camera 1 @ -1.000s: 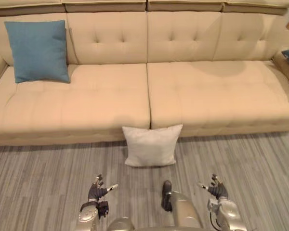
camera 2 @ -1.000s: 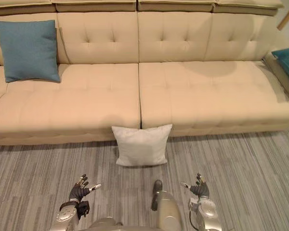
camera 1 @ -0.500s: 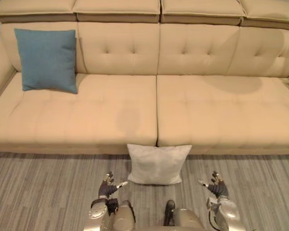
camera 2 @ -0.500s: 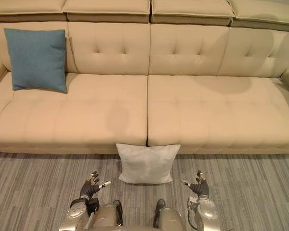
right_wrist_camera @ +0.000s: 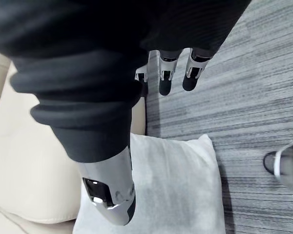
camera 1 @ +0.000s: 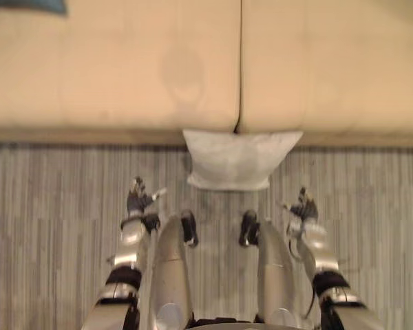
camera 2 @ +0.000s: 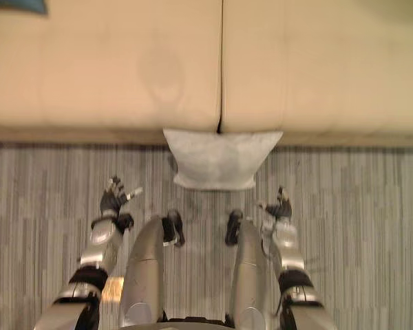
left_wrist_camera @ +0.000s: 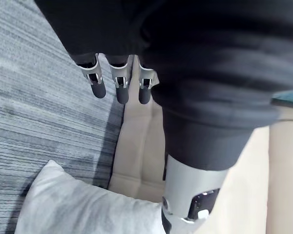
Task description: Pick up cushions and gather them together orderly.
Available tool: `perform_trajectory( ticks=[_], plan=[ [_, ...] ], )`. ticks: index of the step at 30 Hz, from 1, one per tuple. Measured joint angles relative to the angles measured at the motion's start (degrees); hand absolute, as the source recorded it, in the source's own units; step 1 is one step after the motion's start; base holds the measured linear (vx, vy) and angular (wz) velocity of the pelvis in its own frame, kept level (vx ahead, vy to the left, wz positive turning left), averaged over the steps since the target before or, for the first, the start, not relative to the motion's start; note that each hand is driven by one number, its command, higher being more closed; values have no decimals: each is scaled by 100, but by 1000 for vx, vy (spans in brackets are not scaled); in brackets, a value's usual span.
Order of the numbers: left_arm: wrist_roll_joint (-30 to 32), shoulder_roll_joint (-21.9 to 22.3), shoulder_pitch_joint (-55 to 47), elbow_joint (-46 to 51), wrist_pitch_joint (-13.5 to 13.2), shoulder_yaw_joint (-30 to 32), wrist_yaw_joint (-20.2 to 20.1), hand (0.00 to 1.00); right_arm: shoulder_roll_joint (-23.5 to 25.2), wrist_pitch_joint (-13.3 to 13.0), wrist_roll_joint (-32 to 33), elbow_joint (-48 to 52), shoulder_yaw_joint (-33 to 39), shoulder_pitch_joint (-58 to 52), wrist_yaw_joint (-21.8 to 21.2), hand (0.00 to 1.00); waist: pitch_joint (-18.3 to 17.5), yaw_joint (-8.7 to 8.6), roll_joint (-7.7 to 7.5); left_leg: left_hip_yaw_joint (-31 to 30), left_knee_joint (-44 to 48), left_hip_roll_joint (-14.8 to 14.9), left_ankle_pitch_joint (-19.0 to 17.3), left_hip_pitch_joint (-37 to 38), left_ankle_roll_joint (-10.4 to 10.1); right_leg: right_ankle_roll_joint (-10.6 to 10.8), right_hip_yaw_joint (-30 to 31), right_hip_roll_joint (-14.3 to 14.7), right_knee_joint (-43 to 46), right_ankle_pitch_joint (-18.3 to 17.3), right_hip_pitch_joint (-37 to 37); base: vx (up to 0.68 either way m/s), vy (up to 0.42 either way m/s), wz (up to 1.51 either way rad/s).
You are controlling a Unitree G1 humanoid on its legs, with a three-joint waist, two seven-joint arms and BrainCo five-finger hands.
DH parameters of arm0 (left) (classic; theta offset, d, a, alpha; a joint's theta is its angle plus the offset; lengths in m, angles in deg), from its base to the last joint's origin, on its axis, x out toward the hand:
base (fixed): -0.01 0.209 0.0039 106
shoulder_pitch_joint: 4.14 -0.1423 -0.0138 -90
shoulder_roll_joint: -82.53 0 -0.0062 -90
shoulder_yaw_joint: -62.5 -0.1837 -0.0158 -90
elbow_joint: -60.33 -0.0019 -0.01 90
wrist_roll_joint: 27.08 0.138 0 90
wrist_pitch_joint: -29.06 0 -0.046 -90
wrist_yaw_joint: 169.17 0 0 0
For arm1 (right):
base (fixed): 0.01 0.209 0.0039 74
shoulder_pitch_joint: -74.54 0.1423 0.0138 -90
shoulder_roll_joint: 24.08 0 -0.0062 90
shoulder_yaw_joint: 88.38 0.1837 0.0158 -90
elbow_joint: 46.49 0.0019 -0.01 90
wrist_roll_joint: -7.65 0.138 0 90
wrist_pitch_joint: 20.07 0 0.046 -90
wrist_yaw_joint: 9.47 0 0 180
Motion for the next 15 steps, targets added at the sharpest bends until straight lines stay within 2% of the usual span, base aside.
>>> perform_trajectory(
  ticks=[3,6,11,12,15],
  plan=[
    [-119,15,939,4,-20,18,157,0,-100,-3,170,-8,-40,1206,154,0,264,-7,11,-13,441,114,-1,-943,14,-16,93,42,441,10,-998,-105,-57,-17],
    [-162,68,1715,2,-21,-2,326,0,-105,-18,350,-145,-48,2223,408,0,332,-22,15,-83,758,185,0,-1699,16,-50,109,41,767,28,-1756,-80,-63,-10],
    [-164,180,2648,-8,-21,-165,572,0,-105,-18,513,-299,26,3139,855,0,354,-37,23,-178,1065,206,12,-2455,34,-95,136,32,1140,-9,-2514,-81,-41,2],
    [-164,180,2826,-10,-22,-273,636,100,-94,-18,607,-397,19,3347,926,100,355,-64,24,-173,1072,204,35,-2577,71,-106,147,30,1161,-13,-2634,-87,-22,4],
    [-160,204,3154,-13,-17,-407,727,100,-43,-20,802,-421,-35,3684,1044,100,355,-158,24,-185,1083,212,63,-2797,73,-157,142,36,1177,20,-2856,-91,-7,-1]
  ],
)
